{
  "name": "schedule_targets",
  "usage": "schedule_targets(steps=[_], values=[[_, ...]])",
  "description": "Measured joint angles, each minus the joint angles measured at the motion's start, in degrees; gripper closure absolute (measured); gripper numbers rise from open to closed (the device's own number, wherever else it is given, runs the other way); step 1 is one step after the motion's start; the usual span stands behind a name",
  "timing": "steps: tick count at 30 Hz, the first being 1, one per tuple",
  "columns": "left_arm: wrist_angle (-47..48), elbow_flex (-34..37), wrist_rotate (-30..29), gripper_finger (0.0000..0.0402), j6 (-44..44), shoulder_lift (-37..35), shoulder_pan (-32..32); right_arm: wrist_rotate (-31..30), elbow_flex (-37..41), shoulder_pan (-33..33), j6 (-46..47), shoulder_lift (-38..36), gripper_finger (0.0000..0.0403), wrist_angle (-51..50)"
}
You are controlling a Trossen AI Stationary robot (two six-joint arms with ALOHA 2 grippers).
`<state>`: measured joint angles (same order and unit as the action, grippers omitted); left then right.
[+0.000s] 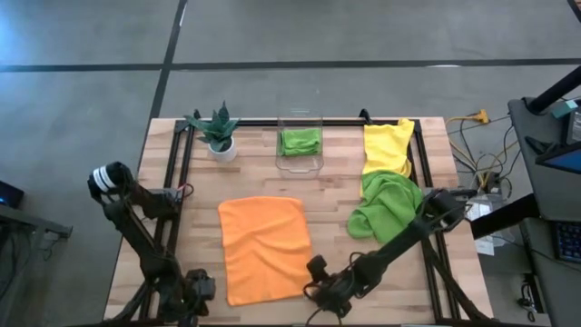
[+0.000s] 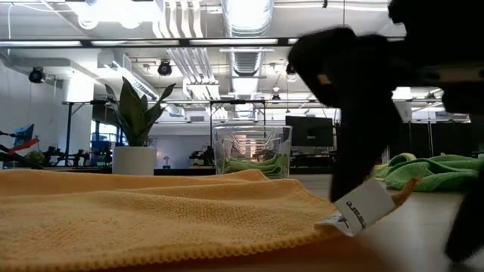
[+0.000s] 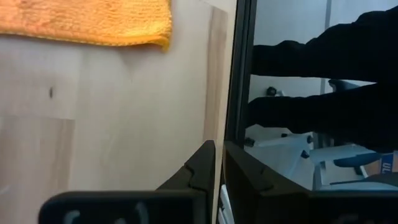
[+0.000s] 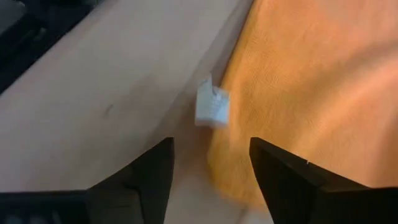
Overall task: Fold microfiber towels
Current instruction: Fold the orange towel
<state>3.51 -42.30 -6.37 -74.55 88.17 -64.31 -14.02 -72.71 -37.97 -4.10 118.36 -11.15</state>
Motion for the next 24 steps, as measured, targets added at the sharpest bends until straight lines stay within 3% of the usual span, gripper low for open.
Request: schedule_targets(steps=[5, 12, 18, 24], values=[[-0.03, -0.1, 0.04, 0.0385, -0.09, -0.43, -0.83, -2.15, -7.28, 0.26, 0.96, 4.4, 0.0246, -7.96], [-3.34, 0.92, -3.54, 0.0385, 9.78, -0.58, 0.0, -1.94, -8.8, 0.37, 6.52, 4.31, 0.0377, -12.06], [-6.09, 1.64, -4.63, 0.037, 24.68, -0.49, 3.92, -2.58, -8.37, 1.32, 10.3, 3.65, 0.039, -13.17], [-5.79, 1.64, -4.56, 0.0293, 36.43, -0.49, 6.82, -3.15, -8.44, 2.42, 10.61, 2.84, 0.039, -15.24]])
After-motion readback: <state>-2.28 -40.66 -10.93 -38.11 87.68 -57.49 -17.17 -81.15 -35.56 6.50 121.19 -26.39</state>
